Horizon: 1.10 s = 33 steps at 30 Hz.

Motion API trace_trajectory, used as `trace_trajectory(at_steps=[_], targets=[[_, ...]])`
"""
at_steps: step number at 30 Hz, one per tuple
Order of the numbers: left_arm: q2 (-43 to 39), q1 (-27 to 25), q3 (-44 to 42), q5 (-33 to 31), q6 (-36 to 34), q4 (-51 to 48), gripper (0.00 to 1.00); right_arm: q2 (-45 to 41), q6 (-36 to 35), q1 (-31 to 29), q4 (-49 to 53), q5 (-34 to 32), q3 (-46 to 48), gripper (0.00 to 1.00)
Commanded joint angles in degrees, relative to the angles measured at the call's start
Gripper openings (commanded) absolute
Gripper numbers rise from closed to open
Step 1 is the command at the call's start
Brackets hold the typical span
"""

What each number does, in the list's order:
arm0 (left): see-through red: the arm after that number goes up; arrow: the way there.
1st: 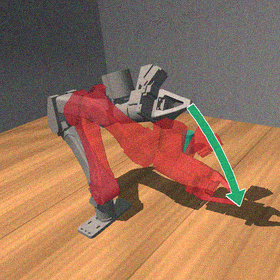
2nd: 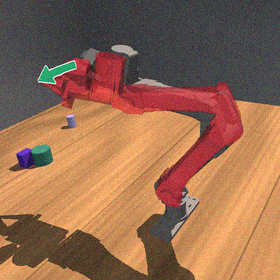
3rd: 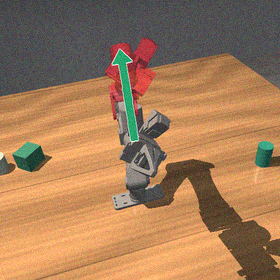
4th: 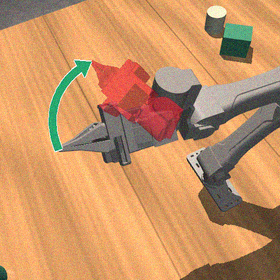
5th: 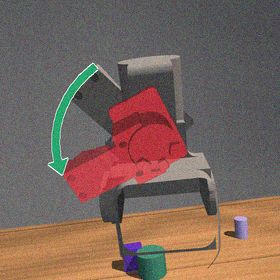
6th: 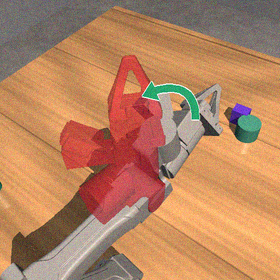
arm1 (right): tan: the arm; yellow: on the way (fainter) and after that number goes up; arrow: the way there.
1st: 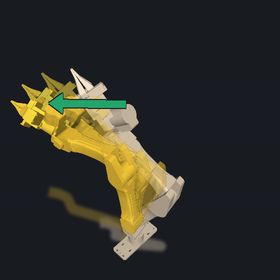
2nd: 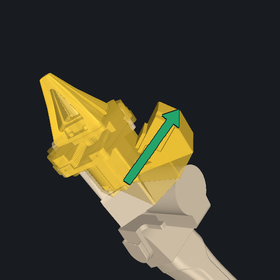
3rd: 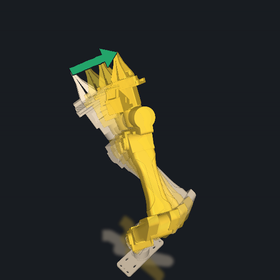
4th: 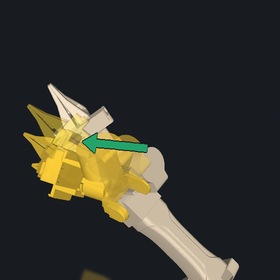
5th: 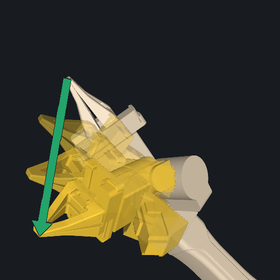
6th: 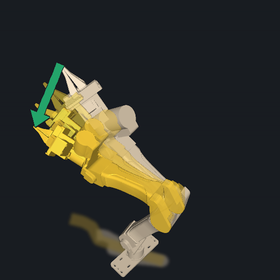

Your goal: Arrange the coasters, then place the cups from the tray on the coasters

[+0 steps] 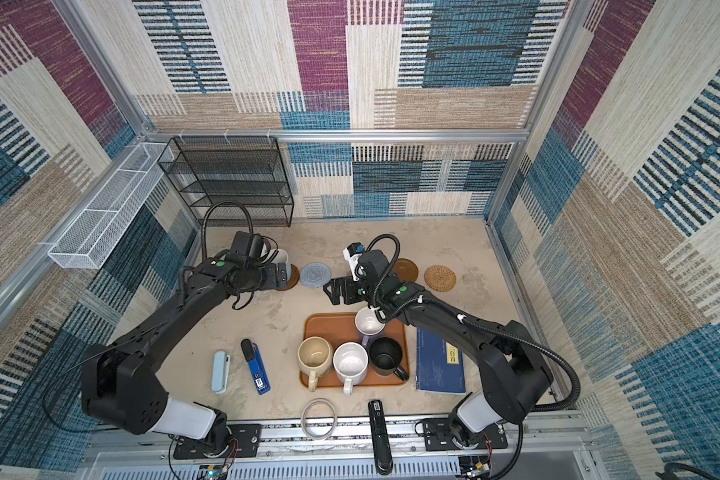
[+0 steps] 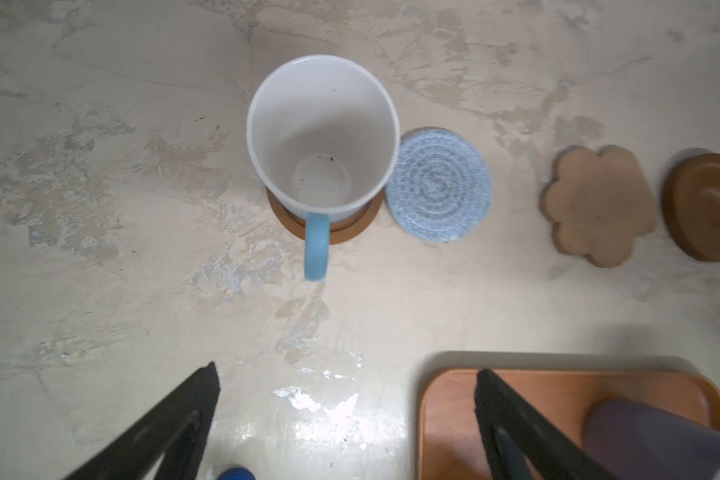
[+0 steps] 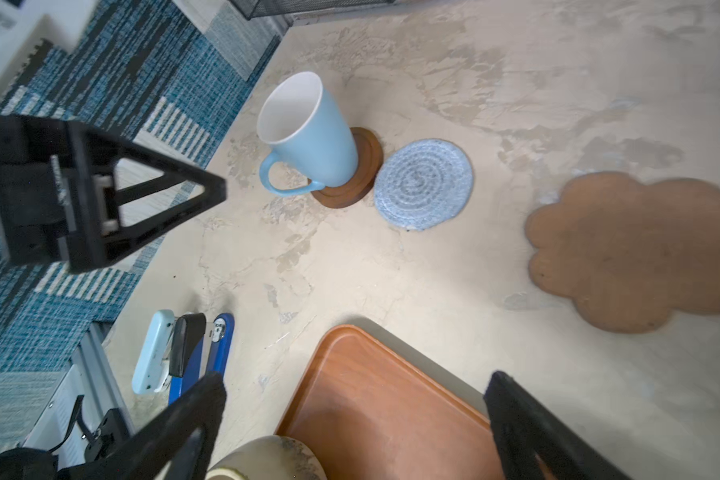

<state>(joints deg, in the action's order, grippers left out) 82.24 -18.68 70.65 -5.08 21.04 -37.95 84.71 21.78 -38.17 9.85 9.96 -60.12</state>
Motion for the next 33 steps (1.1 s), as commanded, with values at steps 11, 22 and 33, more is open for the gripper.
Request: trace_trajectory(at_steps=[11,22,33], targets=[[-15.2,-16.1,-12.0,17.6,2.7,8.0,0.96,-13.9,3.4,-1.0,22.3,-15.2,6.9,0.98],[-18.2,-20.4,-23.9,18.8,9.0,19.5,0.95,-15.1,6.7,-2.6,25.8,-15.4,9.7,0.99],[-17.9,-21.2,-22.7,18.1,8.2,19.1,0.95,-12.9,10.7,-7.9,25.0,-16.3,9.8,0.74]])
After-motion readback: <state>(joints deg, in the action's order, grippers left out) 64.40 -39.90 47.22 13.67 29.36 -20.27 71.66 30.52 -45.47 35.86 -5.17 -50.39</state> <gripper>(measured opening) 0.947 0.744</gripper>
